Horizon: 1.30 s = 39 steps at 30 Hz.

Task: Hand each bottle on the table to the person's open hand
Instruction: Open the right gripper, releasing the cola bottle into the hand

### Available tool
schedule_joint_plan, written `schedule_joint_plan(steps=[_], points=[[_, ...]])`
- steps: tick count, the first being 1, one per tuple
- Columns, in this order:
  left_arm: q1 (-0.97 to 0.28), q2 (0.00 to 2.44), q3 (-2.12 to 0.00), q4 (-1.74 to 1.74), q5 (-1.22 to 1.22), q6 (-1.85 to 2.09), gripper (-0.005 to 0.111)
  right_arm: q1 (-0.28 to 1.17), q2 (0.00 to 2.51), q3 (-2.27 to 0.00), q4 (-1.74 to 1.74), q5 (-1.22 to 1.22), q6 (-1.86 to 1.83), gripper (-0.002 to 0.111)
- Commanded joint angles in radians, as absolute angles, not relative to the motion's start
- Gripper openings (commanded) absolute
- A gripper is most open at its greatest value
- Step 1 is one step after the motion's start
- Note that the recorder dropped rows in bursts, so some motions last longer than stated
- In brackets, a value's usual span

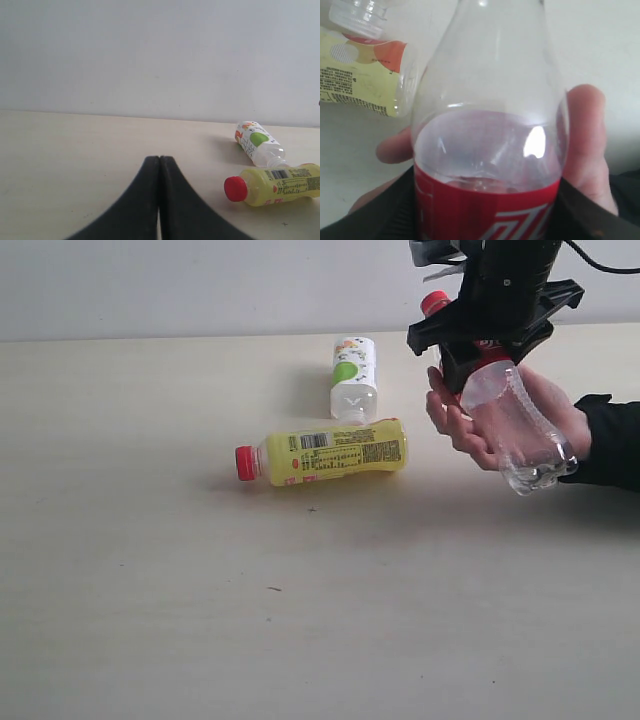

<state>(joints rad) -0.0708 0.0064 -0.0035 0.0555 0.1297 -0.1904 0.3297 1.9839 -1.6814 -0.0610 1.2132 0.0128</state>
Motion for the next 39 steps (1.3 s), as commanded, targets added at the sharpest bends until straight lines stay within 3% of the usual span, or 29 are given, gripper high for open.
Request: schedule_joint_plan(steps=[1, 5, 11, 39], points=[[-0.070, 0.000, 0.000, 0.048, 0.129, -0.189, 0.000, 0.323, 1.980, -1.691, -0.070, 1.204, 0.014, 0.036], [-0.070, 0.000, 0.000, 0.048, 0.129, -0.189, 0.000, 0.323, 1.980, -1.691, -0.070, 1.202, 0.014, 0.056], [-0.070, 0.000, 0.000, 0.048, 0.129, -0.189, 0.000, 0.325, 1.980, -1.691, -0.070, 1.199, 0.010, 0.073], [-0.070, 0.000, 0.000, 0.048, 0.129, -0.189, 0.000, 0.325, 1.869, -1.693, -0.059, 1.174, 0.010, 0.074]])
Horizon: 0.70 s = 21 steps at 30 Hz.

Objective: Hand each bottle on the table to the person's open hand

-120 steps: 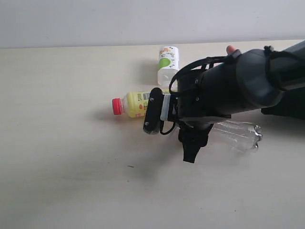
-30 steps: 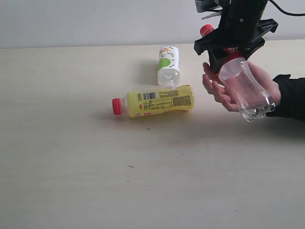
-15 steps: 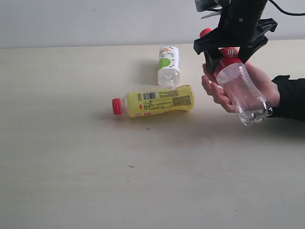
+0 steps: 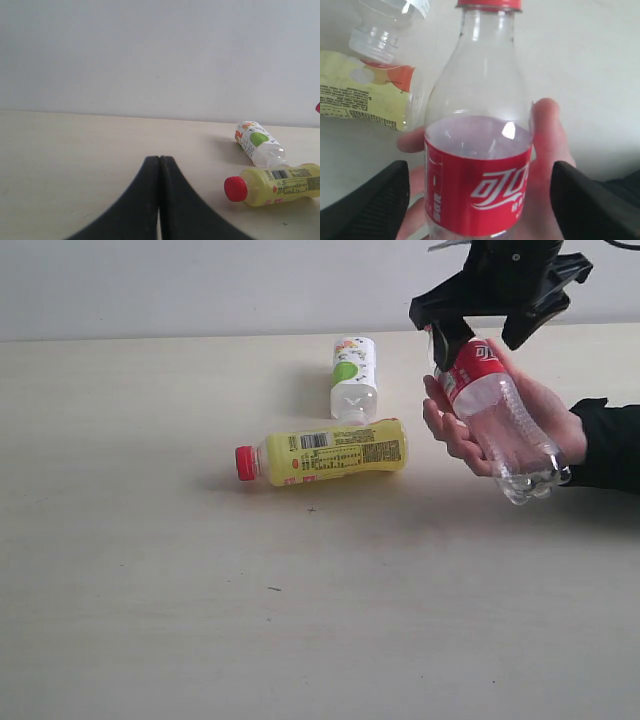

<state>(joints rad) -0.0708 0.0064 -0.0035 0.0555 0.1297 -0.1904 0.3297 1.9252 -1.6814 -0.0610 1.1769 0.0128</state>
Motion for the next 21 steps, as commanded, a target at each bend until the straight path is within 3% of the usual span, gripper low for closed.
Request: schedule_joint_plan(steps=[1, 3, 5, 9, 10, 11, 17, 21], points=[[-0.070, 0.000, 0.000, 0.048, 0.129, -0.189, 0.000, 0.325, 1.855, -1.693, -0.056, 1.185, 0.010, 0.074], [-0.070, 0.000, 0.000, 0.048, 0.129, -0.189, 0.000, 0.325, 1.826, -1.693, -0.054, 1.211, 0.009, 0.072], [-0.070, 0.000, 0.000, 0.048, 0.129, -0.189, 0.000, 0.325, 1.793, -1.691, -0.044, 1.221, 0.009, 0.061], [-0.070, 0.000, 0.000, 0.048, 0.129, -0.189, 0.000, 0.325, 1.675, -1.605, 0.108, 1.195, -0.036, 0.022], [-0.070, 0.000, 0.000, 0.048, 0.129, -0.189, 0.000, 0.325, 1.570, -1.488, 0.234, 1.102, -0.133, 0.006], [-0.070, 0.000, 0.000, 0.048, 0.129, -0.189, 0.000, 0.325, 1.521, -1.431, 0.276, 1.060, -0.173, 0.001], [-0.070, 0.000, 0.000, 0.048, 0.129, -0.189, 0.000, 0.325, 0.974, -0.844, 0.347, 0.673, -0.312, 0.000], [-0.070, 0.000, 0.000, 0.048, 0.129, -0.189, 0.000, 0.325, 0.589, -0.630, 0.394, 0.589, -0.313, 0.000]])
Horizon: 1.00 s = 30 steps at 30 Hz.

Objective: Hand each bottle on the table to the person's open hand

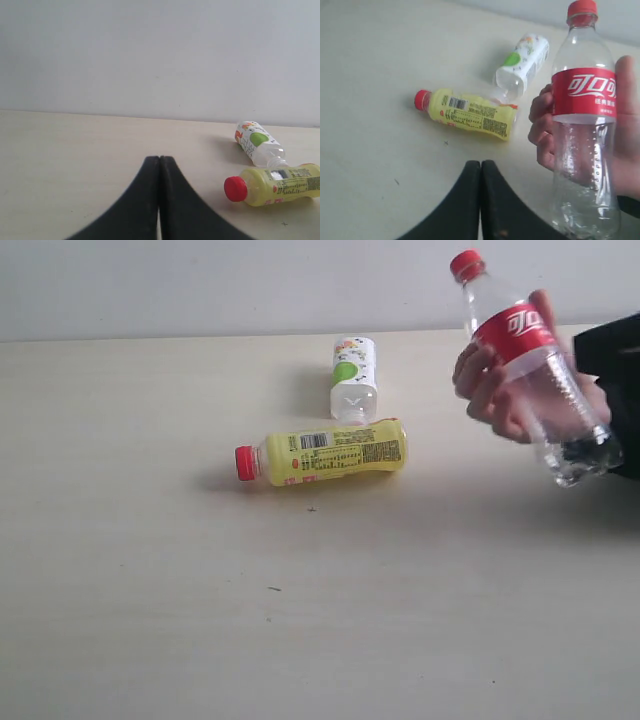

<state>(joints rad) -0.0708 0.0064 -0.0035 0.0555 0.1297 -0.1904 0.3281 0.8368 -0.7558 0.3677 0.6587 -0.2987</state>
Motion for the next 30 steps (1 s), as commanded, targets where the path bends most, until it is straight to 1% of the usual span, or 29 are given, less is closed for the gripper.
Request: schedule_joint_plan(steps=[1, 5, 11, 16, 19, 30], points=[[-0.070, 0.000, 0.000, 0.048, 0.129, -0.189, 0.000, 0.325, 0.490, -0.587, 0.403, 0.586, -0.311, 0.000], [-0.070, 0.000, 0.000, 0.048, 0.129, -0.189, 0.000, 0.325, 0.199, -0.448, 0.497, 0.641, -0.307, 0.000], [-0.070, 0.000, 0.000, 0.048, 0.129, -0.189, 0.000, 0.325, 0.014, -0.437, 0.507, 0.637, -0.373, 0.000], [-0.070, 0.000, 0.000, 0.048, 0.129, -0.189, 0.000, 0.325, 0.000, -0.437, 0.516, 0.670, -0.369, 0.000], [-0.070, 0.000, 0.000, 0.048, 0.129, -0.189, 0.000, 0.325, 0.000, -0.437, 0.495, 0.735, -0.372, 0.000], [-0.070, 0.000, 0.000, 0.048, 0.129, -0.189, 0.000, 0.325, 0.000, -0.437, 0.495, 0.736, -0.363, 0.000]])
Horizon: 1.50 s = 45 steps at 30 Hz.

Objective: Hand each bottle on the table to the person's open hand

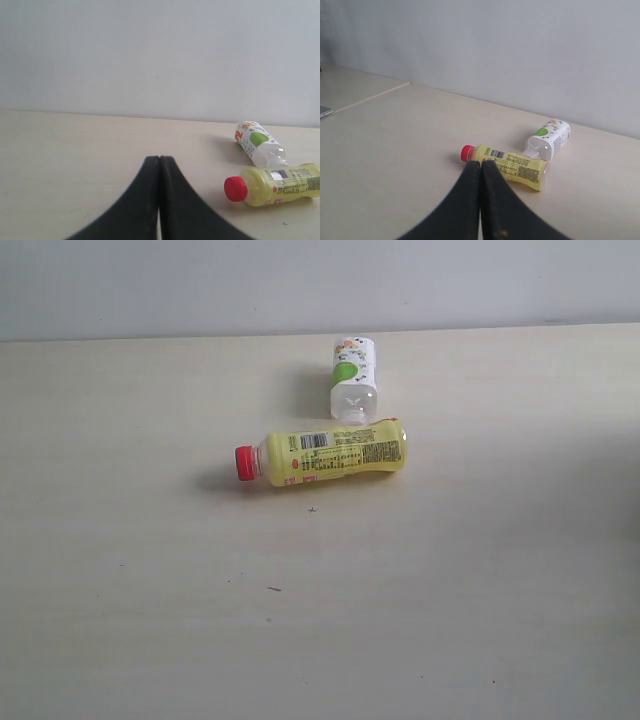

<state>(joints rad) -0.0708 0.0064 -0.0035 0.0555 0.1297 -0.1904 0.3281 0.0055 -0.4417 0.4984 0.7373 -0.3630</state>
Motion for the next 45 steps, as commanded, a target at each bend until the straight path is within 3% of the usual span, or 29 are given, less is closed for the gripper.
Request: schedule_joint_plan(steps=[1, 45], points=[[-0.070, 0.000, 0.000, 0.048, 0.129, -0.189, 0.000, 0.325, 0.000, -0.437, 0.495, 0.736, -0.363, 0.000], [-0.070, 0.000, 0.000, 0.048, 0.129, -0.189, 0.000, 0.325, 0.000, -0.437, 0.497, 0.738, -0.346, 0.000]])
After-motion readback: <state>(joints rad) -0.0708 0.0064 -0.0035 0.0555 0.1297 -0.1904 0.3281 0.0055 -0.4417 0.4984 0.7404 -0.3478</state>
